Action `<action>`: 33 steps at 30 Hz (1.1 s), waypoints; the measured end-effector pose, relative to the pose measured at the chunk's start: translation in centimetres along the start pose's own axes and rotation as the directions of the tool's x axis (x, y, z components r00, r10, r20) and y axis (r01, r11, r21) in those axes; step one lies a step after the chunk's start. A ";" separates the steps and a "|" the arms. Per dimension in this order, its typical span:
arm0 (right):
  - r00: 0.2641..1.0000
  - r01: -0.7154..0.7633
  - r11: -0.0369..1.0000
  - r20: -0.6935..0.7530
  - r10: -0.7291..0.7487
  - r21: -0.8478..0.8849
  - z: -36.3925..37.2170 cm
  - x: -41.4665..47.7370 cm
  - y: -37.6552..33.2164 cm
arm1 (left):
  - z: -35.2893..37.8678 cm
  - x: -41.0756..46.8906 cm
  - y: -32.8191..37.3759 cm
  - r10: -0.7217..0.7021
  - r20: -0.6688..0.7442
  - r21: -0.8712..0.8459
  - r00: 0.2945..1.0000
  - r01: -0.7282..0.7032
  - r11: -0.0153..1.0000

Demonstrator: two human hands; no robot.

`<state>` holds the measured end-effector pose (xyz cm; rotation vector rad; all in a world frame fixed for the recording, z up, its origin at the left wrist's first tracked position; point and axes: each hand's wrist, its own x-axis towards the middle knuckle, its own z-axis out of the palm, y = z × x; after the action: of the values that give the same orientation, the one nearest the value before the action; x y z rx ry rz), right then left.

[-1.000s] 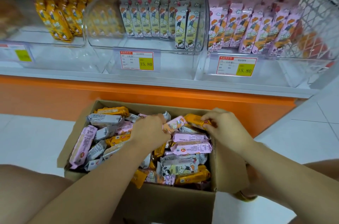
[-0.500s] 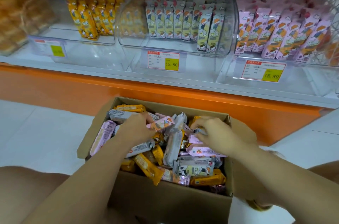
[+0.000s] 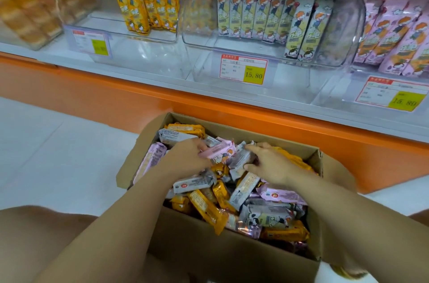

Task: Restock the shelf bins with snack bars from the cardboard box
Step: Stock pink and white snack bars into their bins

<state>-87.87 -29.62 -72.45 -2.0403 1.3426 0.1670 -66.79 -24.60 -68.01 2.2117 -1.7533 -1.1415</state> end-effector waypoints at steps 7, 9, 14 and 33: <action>0.986 0.093 0.996 -0.137 -0.092 -0.003 -0.7 0.0 -0.4 | -0.7 0.3 0.1 -0.016 0.068 -0.039 0.998 0.018 0.999; 0.986 0.101 0.995 -0.134 -0.103 -0.024 -1.4 -0.6 -0.5 | -0.9 0.2 0.6 0.014 0.074 -0.103 0.997 -0.006 0.995; 0.988 0.050 0.996 0.151 -0.038 -0.079 -3.5 -2.9 0.9 | -0.2 -0.4 2.4 0.115 0.149 -0.220 0.982 -0.080 0.972; 0.972 0.126 0.880 -0.236 -0.016 0.458 -5.6 -8.7 3.6 | 2.3 -1.4 7.2 0.204 0.157 -0.511 0.966 -0.097 0.854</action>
<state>-96.31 -27.14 -65.94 -1.7193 1.2842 -0.4046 -73.99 -24.90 -65.36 1.6684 -1.4390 -1.6132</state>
